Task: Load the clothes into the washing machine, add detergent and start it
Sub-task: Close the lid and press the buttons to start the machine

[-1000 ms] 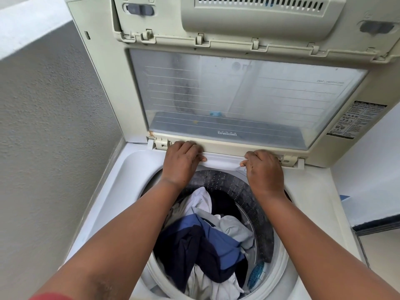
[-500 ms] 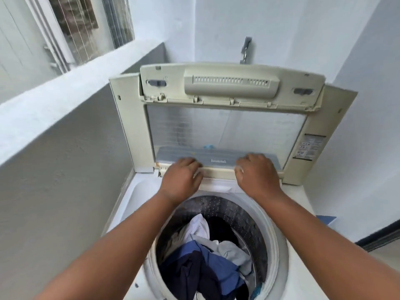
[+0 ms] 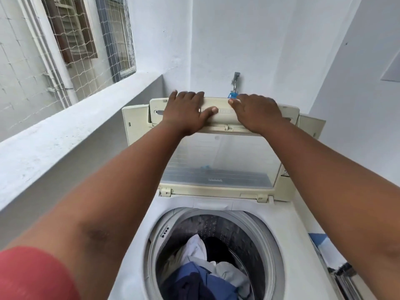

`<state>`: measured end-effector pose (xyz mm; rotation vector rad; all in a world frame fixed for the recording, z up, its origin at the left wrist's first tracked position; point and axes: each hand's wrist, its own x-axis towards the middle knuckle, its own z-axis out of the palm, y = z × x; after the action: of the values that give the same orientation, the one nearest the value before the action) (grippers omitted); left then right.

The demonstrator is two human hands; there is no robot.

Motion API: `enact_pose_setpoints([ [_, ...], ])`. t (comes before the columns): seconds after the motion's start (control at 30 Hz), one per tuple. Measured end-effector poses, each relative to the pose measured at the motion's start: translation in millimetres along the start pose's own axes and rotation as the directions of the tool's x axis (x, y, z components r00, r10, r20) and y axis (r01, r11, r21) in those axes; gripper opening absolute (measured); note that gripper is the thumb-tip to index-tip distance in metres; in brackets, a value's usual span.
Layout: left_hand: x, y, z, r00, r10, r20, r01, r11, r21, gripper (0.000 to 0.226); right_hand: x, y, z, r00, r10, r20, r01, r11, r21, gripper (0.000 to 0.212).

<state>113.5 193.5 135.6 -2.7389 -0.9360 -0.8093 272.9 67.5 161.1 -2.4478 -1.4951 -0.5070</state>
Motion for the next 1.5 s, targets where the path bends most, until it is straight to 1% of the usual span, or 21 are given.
enact_pose_setpoints([
  [0.07,0.2,0.3,-1.0,0.999,0.001,-0.037,0.0,1.0,0.02,0.067,-1.8,-2.1,0.6,1.0,0.009,-0.017,-0.009,1.0,0.024,0.057],
  [0.2,-8.5,3.4,-2.0,0.993,-0.002,-0.118,0.003,1.0,0.006,0.073,-6.3,-5.2,-3.0,0.999,0.032,-0.035,-0.031,0.999,0.015,0.056],
  [0.57,-43.2,11.1,-21.9,0.991,0.018,-0.131,-0.016,1.0,0.015,0.073,-40.6,-12.2,-15.3,0.998,0.033,-0.053,-0.033,0.999,0.0,0.052],
  [0.7,-64.0,18.5,-34.6,0.995,0.011,-0.102,-0.009,1.0,0.029,0.066,-64.3,-13.6,-22.1,0.998,0.009,-0.059,-0.01,1.0,-0.007,0.048],
  [0.87,-96.3,30.3,-54.4,0.997,-0.018,-0.079,0.016,1.0,-0.025,0.043,-104.3,-14.0,-29.9,0.995,-0.043,-0.095,0.046,0.999,0.021,0.041],
  [0.97,-118.7,39.6,-62.3,0.998,-0.028,-0.063,0.024,0.998,-0.064,0.04,-131.9,-11.1,-35.6,0.992,-0.111,-0.054,0.114,0.992,0.05,0.039],
  [1.1,-157.3,49.4,-73.0,0.998,-0.056,-0.008,0.055,0.993,-0.104,0.037,-168.9,-5.9,-40.2,0.984,-0.175,0.044,0.168,0.977,0.135,0.036],
  [1.23,-199.9,61.5,-85.7,0.989,-0.094,0.111,0.111,0.981,-0.158,0.034,-207.7,-7.3,-38.5,0.969,-0.203,0.141,0.173,0.965,0.199,0.032],
  [1.33,-231.6,66.8,-86.4,0.981,-0.101,0.167,0.128,0.978,-0.163,0.032,-234.8,-9.3,-32.2,0.955,-0.216,0.202,0.163,0.955,0.247,0.03],
  [1.5,-261.7,67.9,-73.5,0.976,-0.098,0.195,0.129,0.979,-0.156,0.032,-267.5,-15.4,-19.2,0.97,-0.173,0.169,0.115,0.944,0.31,0.034],
])
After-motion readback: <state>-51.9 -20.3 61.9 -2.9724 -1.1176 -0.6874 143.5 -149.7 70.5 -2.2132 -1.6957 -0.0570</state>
